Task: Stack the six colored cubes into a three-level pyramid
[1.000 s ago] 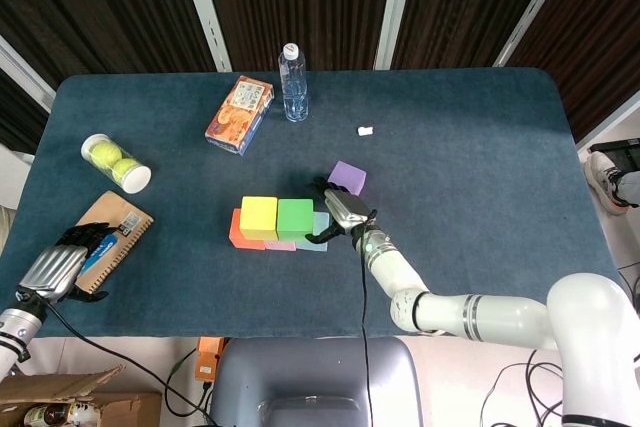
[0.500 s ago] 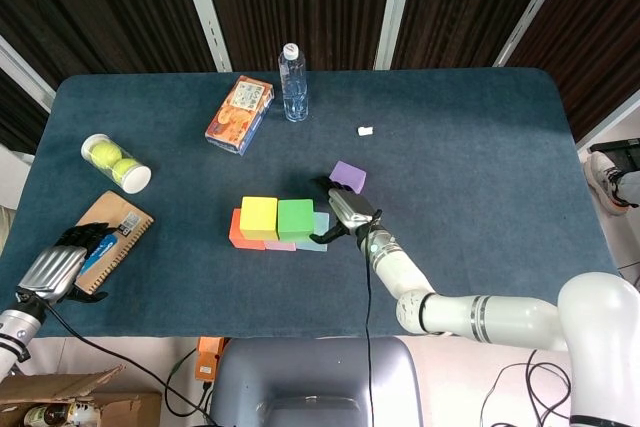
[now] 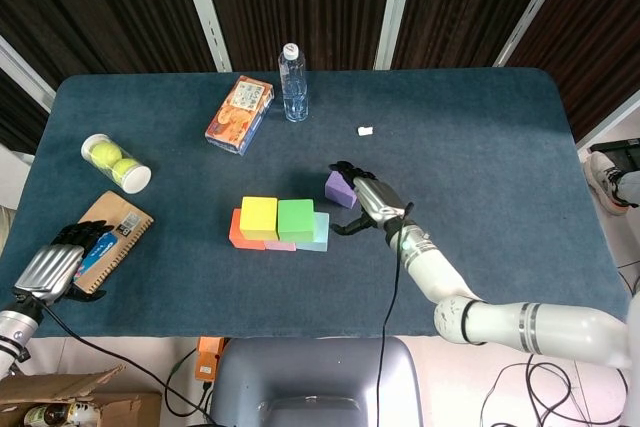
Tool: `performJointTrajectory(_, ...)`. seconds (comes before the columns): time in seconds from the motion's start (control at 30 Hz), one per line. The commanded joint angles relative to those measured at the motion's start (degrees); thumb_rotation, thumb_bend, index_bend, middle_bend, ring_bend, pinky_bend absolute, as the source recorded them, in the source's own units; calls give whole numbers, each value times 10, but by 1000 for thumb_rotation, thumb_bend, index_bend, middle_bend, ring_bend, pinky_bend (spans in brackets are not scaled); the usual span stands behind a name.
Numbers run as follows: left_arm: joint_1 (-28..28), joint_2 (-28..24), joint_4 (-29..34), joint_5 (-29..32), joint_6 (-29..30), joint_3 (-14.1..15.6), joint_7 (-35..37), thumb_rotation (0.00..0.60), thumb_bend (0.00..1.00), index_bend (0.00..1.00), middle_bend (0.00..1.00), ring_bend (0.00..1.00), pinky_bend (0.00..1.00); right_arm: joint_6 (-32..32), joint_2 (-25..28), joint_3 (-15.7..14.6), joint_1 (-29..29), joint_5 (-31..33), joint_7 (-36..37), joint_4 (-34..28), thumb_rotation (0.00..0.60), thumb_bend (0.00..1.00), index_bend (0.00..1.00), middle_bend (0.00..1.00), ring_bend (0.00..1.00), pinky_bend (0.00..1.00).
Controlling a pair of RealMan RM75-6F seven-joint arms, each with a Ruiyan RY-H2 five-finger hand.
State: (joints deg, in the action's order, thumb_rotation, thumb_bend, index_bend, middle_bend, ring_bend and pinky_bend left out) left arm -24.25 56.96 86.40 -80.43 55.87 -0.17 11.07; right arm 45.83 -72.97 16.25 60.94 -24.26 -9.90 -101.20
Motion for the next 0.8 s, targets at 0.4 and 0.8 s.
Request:
performJointTrajectory(0.4,12,-2,8,-18,25,5,1,600,120,123,60,0,70,-33,88,-46,-87,-139,45,-70,600,197,205,0,0,0)
performJointTrajectory(0.8,7,7,32,-7,17,3,-45,600,120,123,60,0,70,122,-89,-19,-22,-61,-76,-24,600,160,107,0,0,0)
